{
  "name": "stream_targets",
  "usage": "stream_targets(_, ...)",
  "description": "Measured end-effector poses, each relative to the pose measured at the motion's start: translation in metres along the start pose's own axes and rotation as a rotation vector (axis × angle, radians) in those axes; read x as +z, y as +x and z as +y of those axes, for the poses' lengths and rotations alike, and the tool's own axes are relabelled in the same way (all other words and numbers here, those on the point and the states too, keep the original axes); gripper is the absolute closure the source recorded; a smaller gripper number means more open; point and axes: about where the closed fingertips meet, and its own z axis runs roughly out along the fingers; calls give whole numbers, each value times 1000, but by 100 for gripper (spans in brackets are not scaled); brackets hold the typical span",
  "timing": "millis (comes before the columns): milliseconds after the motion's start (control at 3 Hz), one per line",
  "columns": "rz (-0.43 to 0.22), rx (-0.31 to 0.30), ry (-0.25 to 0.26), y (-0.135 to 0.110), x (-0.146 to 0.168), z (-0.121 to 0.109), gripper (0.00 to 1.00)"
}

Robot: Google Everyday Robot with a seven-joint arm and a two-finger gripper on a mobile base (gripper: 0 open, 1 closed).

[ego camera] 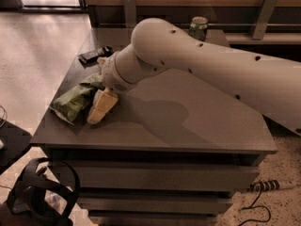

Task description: Pick green jalapeno chip bag

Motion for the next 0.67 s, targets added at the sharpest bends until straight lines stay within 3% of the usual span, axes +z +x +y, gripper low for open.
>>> stream_targets(333, -1, -2, -4, -1, 2, 1, 16)
stream_targets(667, -1, -4, -7, -2, 3, 2, 40)
